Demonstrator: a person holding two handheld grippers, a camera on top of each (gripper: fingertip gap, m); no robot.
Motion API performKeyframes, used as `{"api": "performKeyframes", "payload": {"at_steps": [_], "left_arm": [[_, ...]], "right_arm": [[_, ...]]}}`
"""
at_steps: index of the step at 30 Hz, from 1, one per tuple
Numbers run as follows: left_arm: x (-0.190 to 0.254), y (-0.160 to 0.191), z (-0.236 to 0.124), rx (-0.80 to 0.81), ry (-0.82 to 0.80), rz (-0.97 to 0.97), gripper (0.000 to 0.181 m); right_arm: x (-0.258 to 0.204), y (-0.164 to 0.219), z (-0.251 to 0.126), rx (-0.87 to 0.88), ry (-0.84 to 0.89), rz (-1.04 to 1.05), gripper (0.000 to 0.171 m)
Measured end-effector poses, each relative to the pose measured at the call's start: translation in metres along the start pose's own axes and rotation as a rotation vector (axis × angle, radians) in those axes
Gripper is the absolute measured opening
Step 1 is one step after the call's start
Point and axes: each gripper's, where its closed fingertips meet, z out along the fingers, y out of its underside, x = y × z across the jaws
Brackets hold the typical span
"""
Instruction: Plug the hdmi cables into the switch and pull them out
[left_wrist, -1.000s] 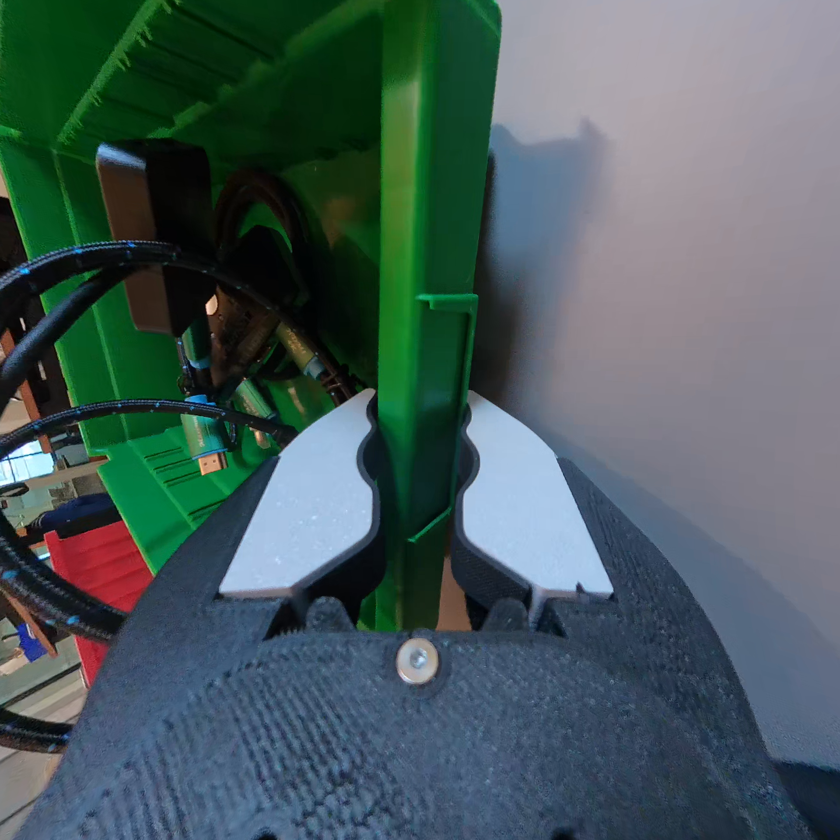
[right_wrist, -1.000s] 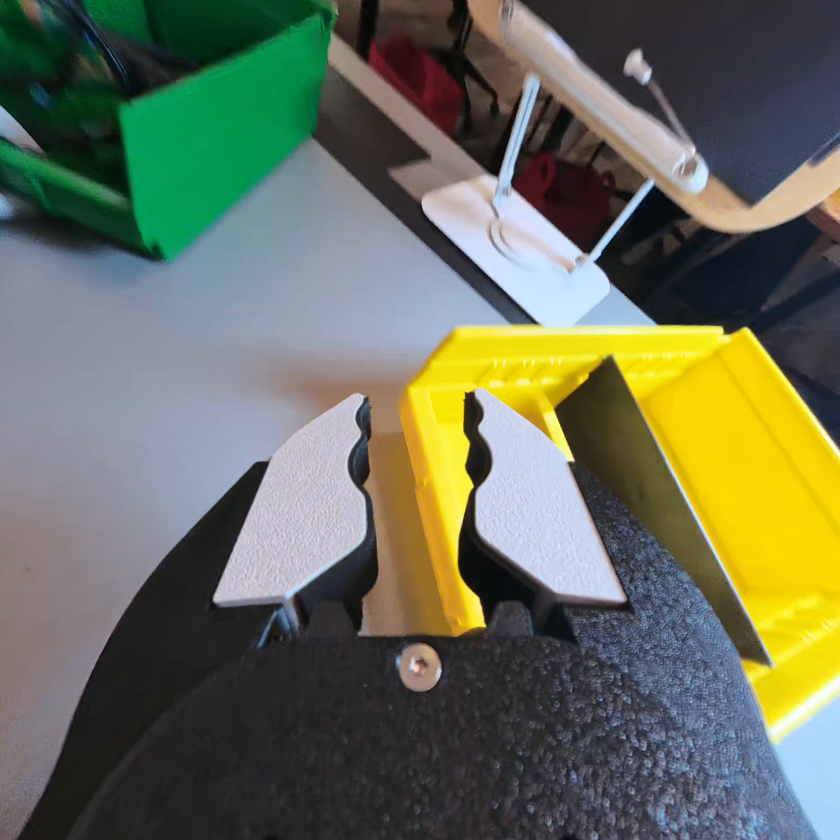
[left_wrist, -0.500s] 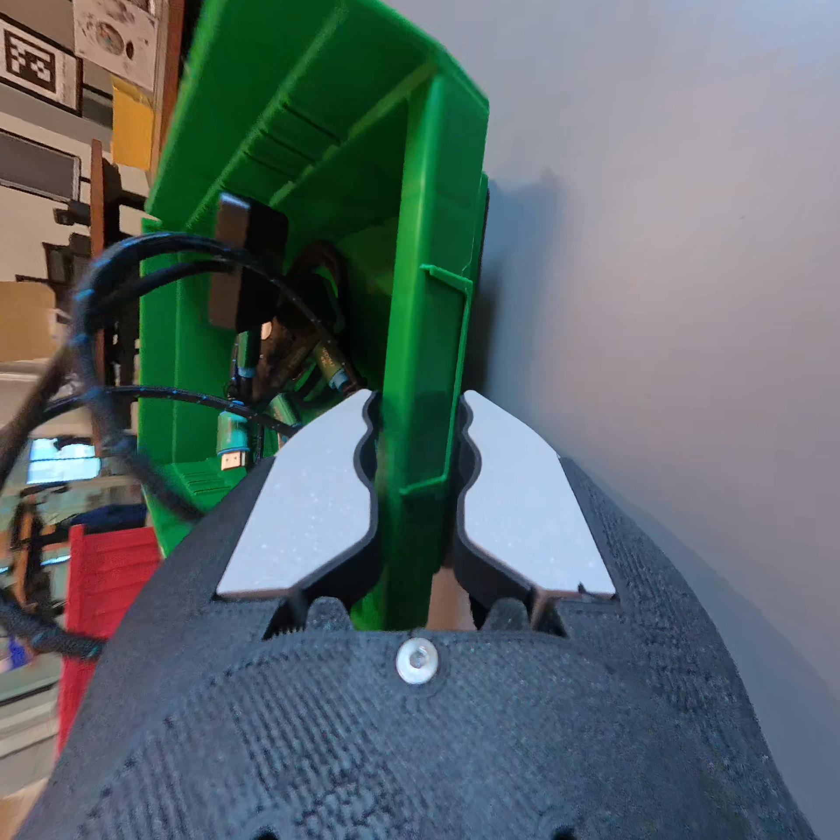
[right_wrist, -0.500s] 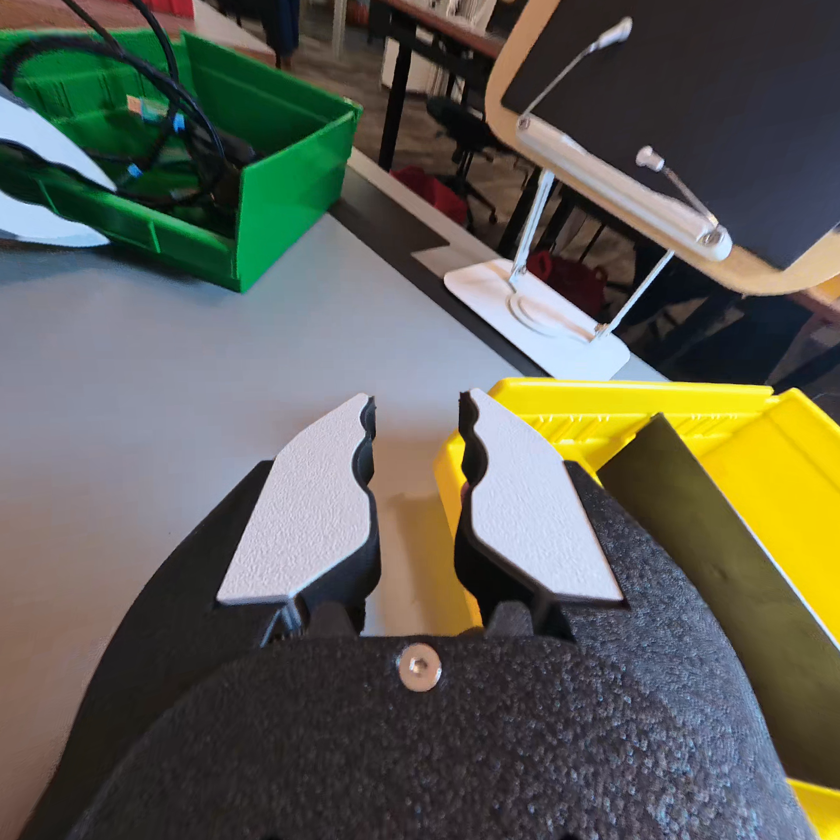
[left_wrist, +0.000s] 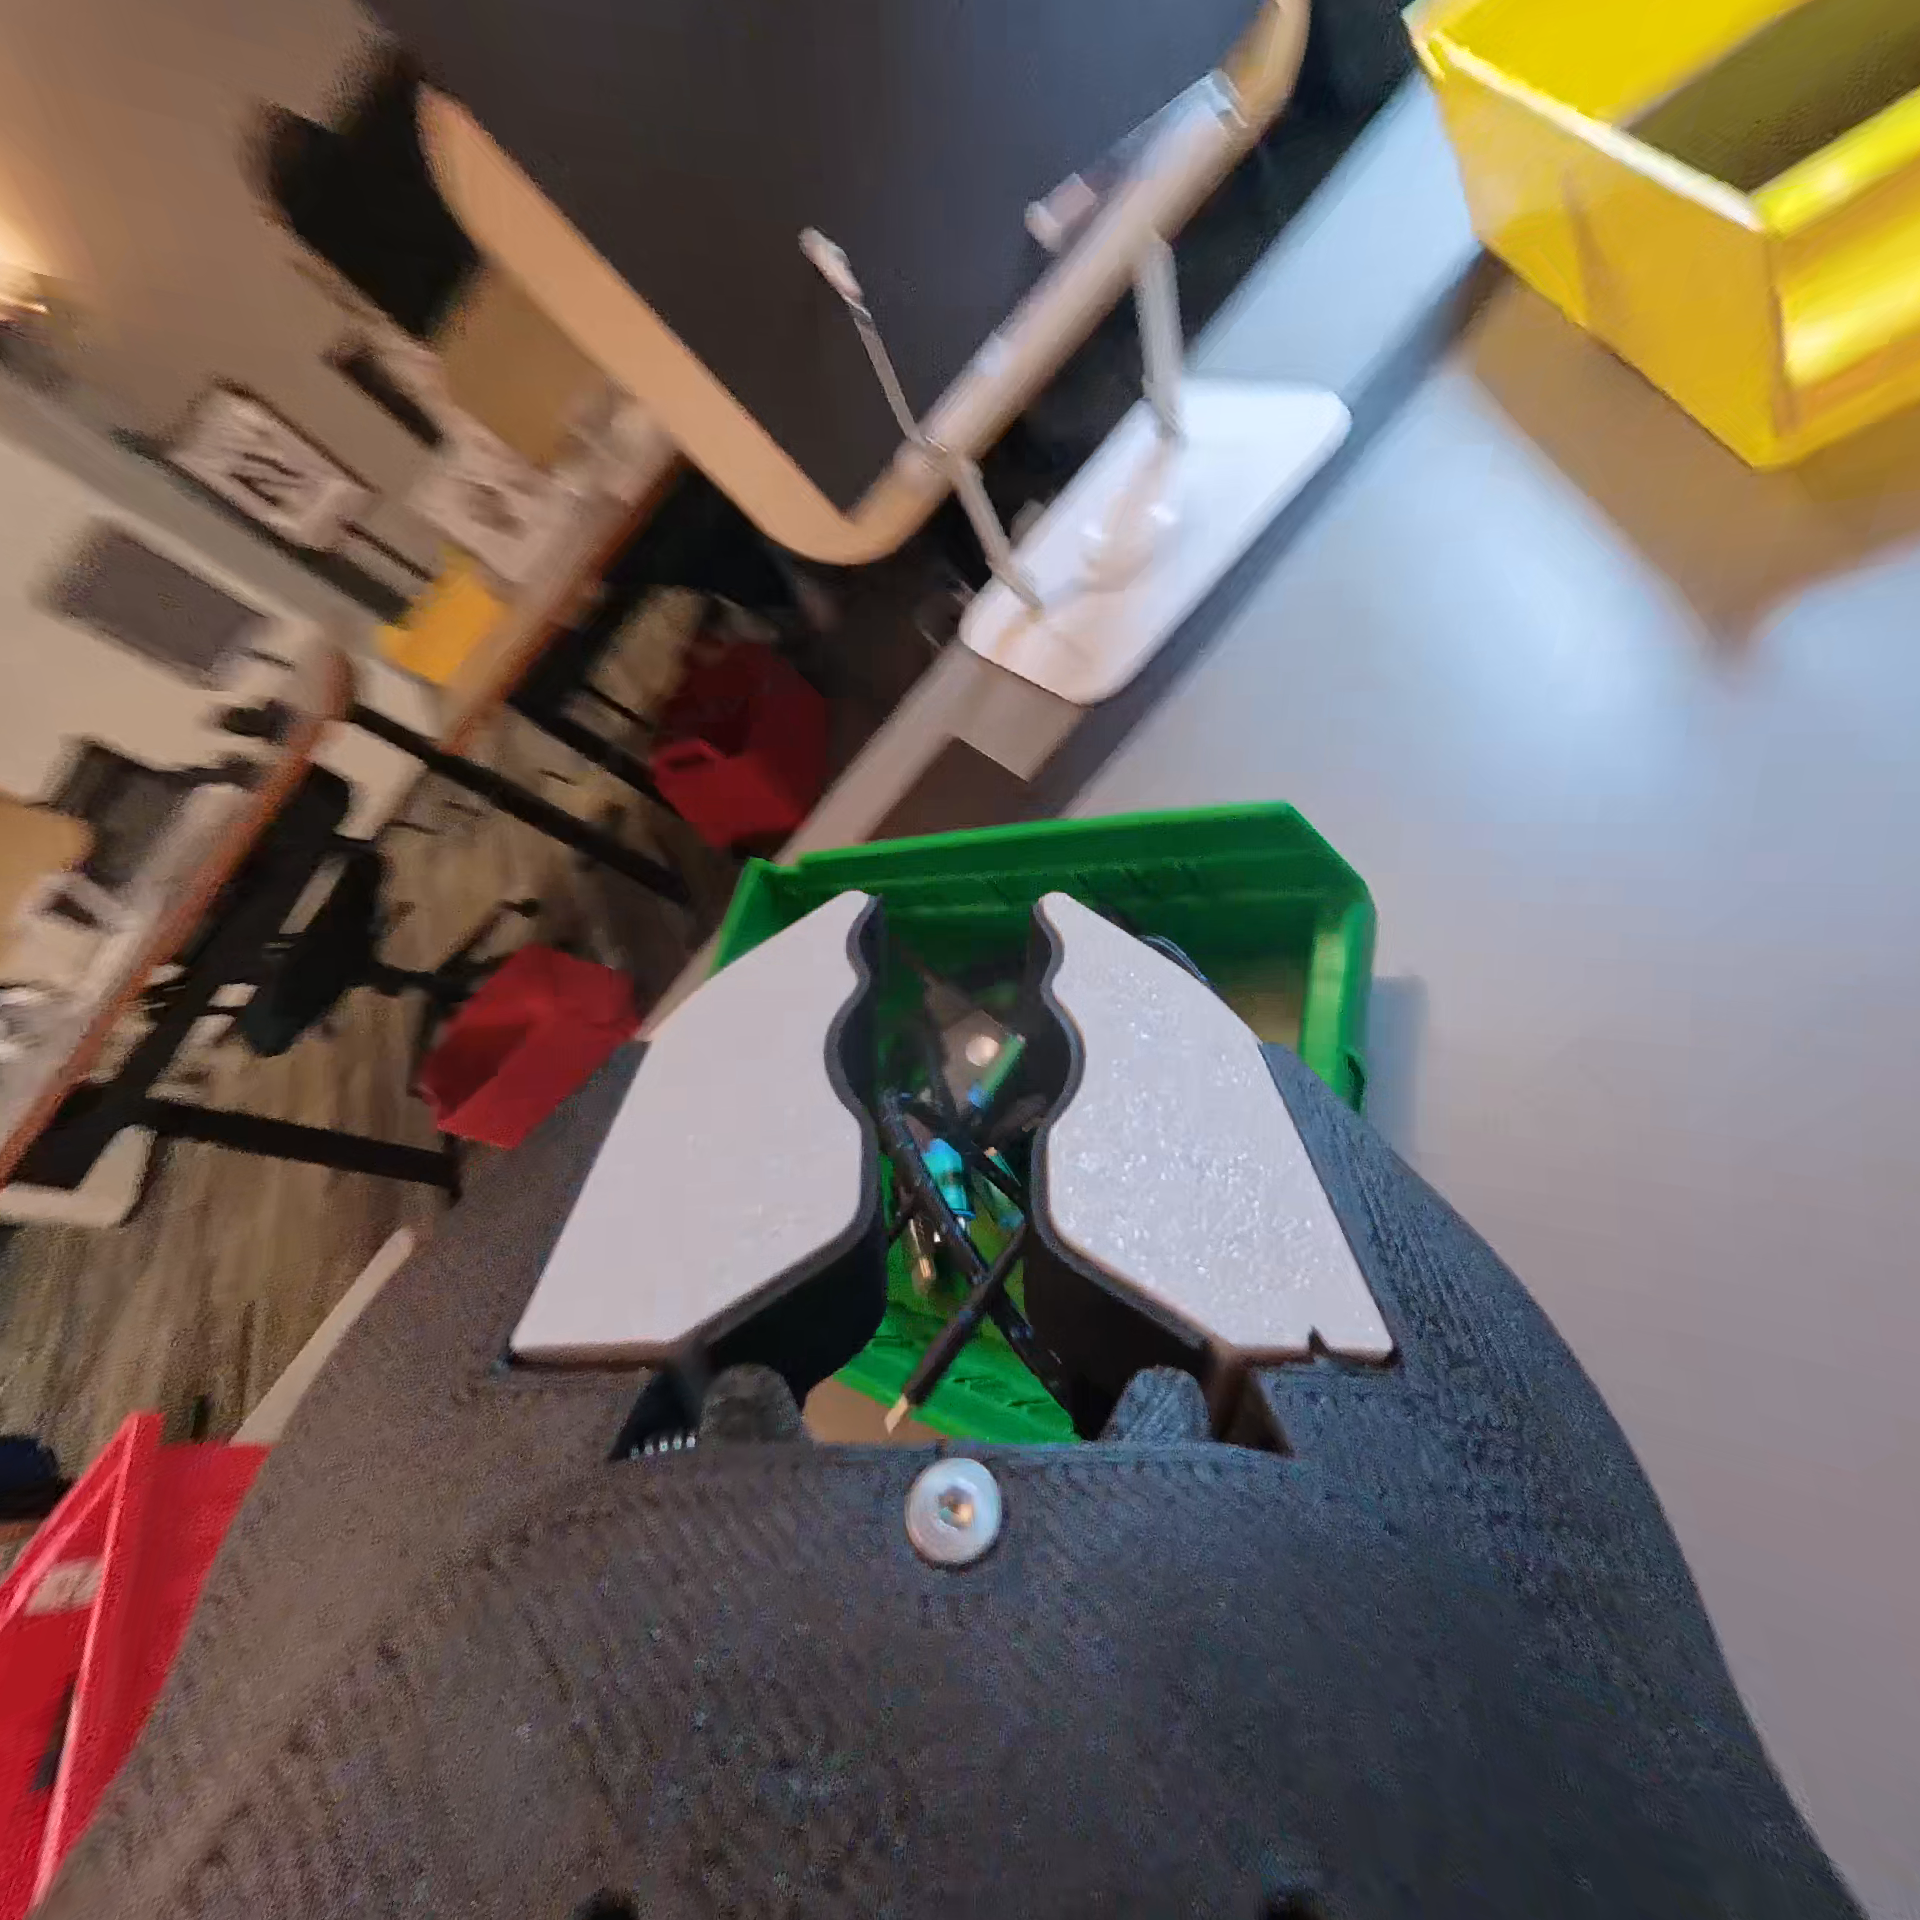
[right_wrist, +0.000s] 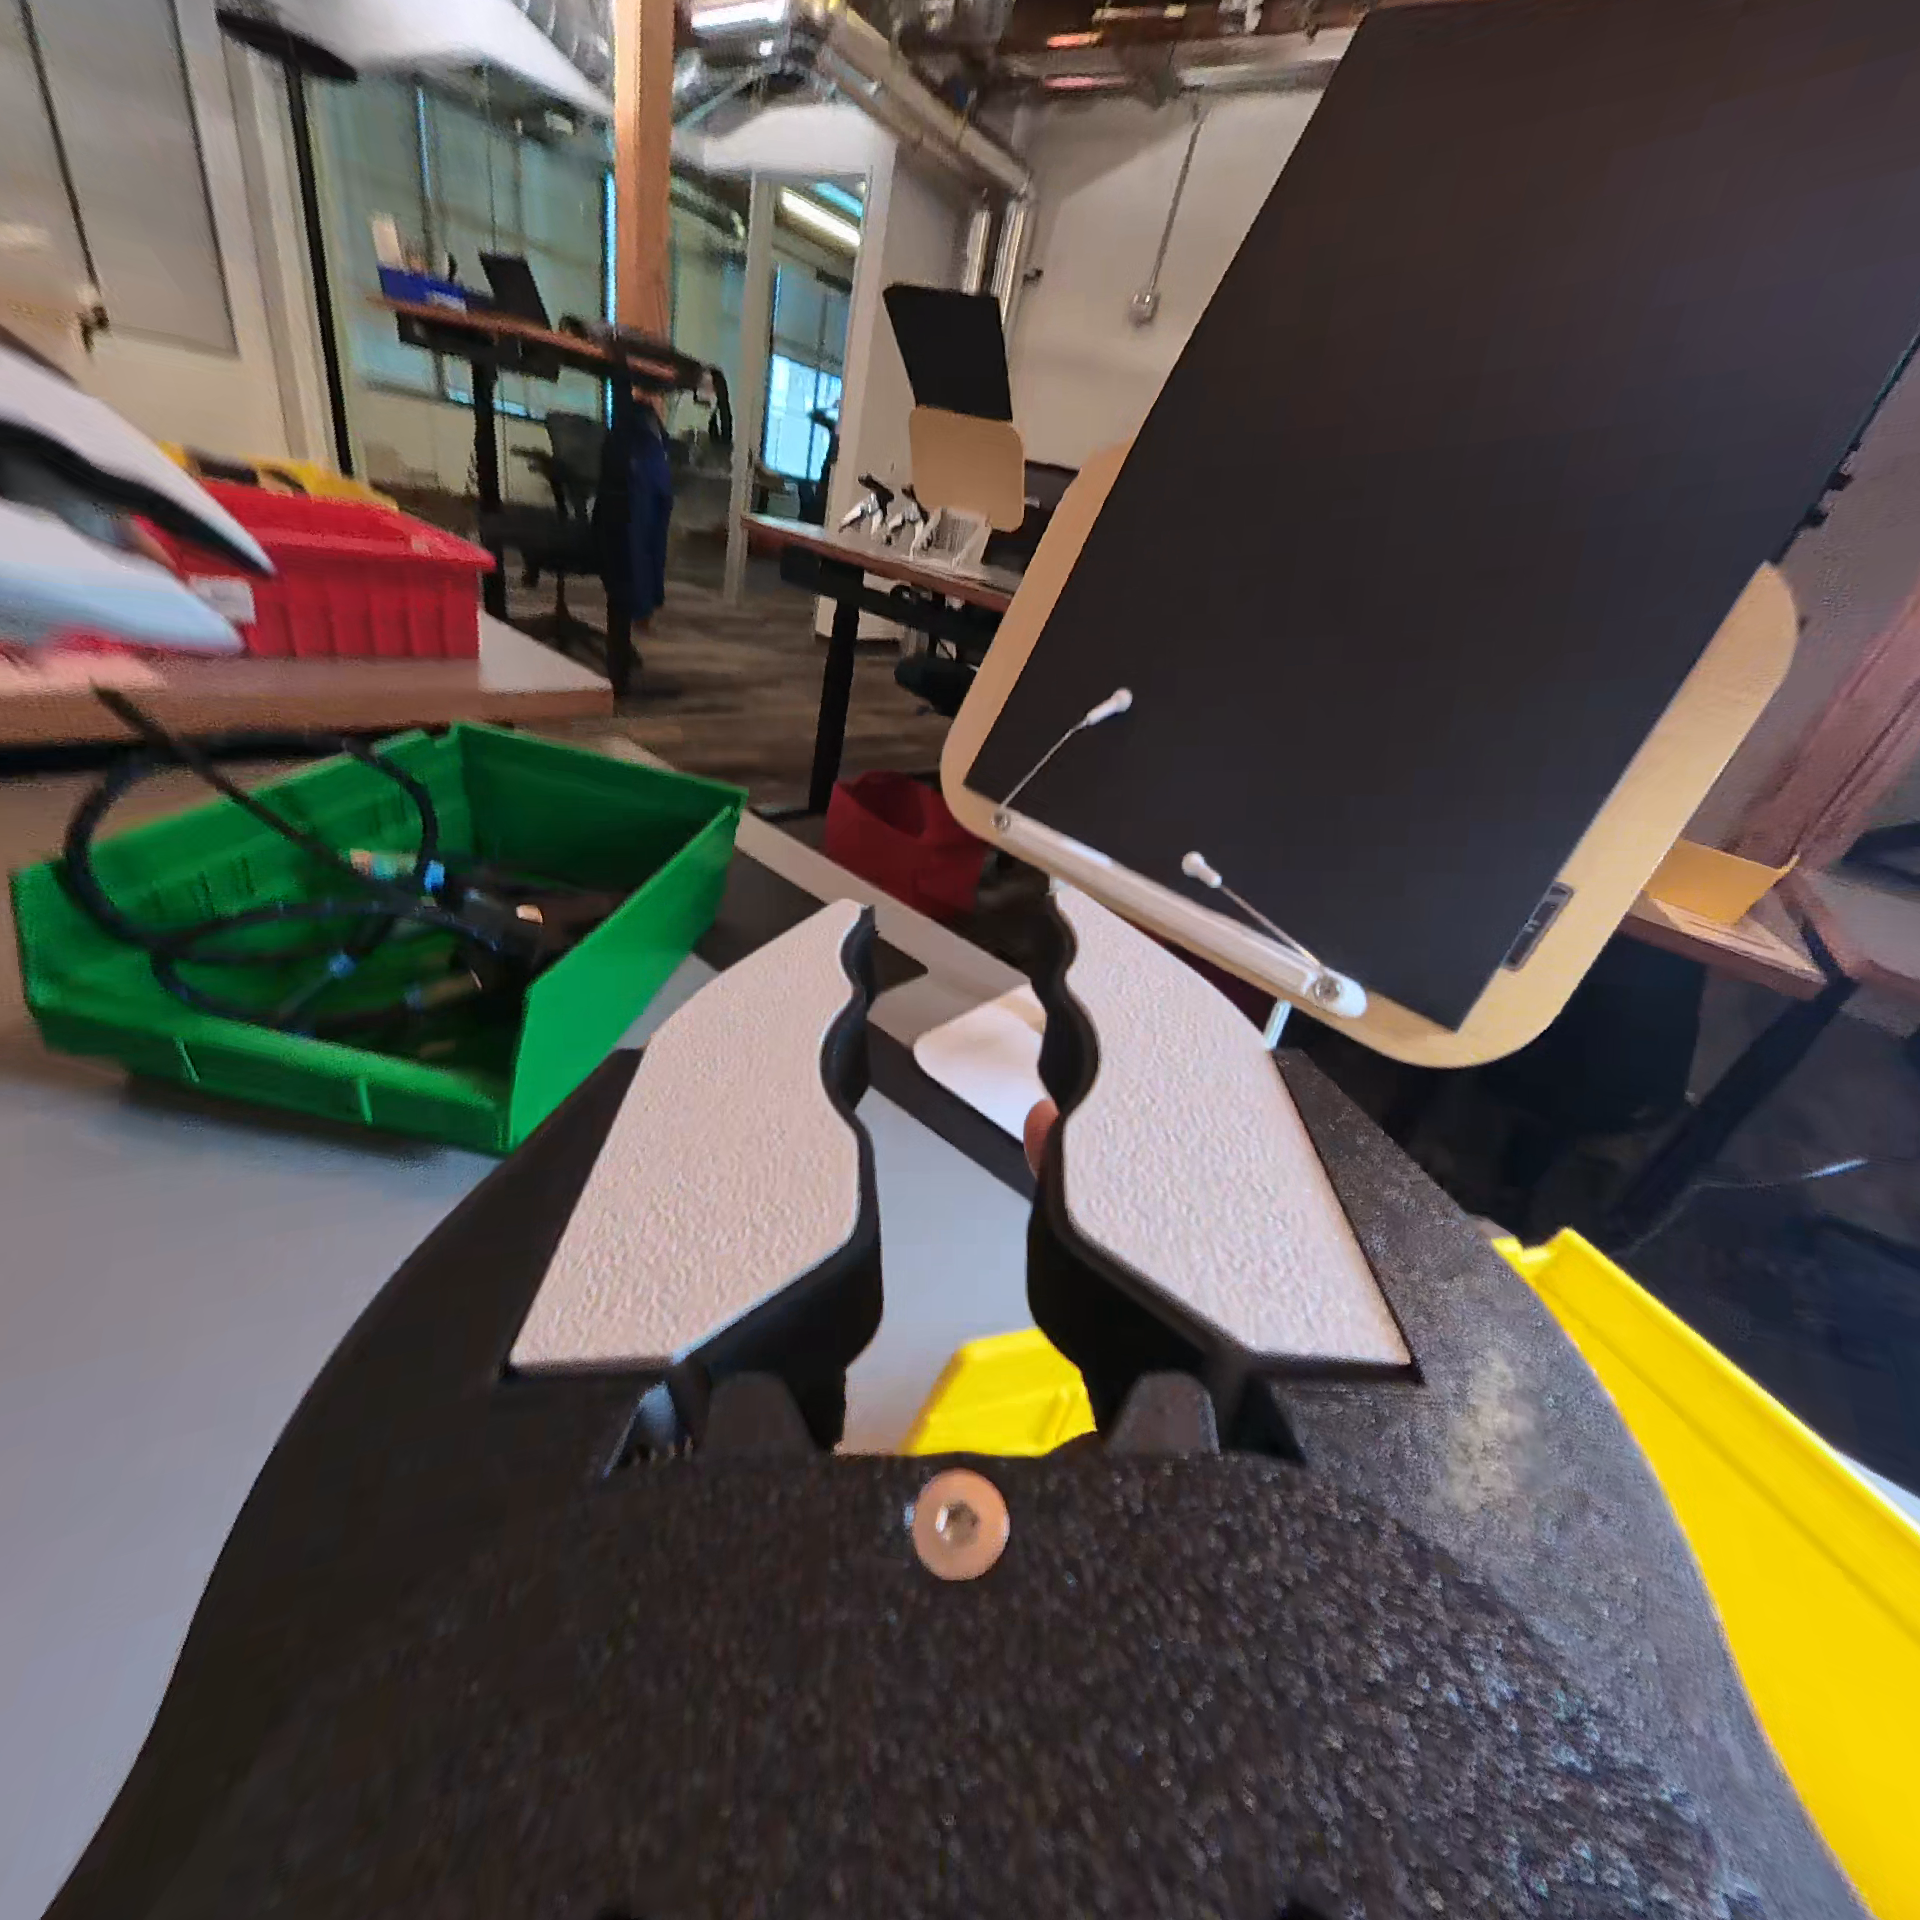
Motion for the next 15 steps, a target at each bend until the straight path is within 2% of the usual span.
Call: {"api": "performKeyframes", "payload": {"at_steps": [3,6,11,13,15], "left_arm": [[0.008,0.028,0.045,-0.312,0.196,0.199,0.027],[0.027,0.081,0.069,-0.654,0.377,0.410,0.043],[0.042,0.114,0.105,-0.826,0.374,0.583,0.046],[0.054,0.119,0.107,-0.827,0.420,0.548,0.044],[0.059,0.109,0.106,-0.768,0.422,0.478,0.039]], "right_arm": [[0.011,-0.014,-0.007,0.044,0.000,0.054,0.027],[0.028,-0.006,-0.024,0.019,0.035,0.014,0.026],[0.065,-0.008,-0.049,0.032,0.057,0.117,0.023],[0.072,-0.011,-0.054,0.055,0.053,0.166,0.021],[0.076,-0.013,-0.057,0.056,0.058,0.165,0.020]]}}
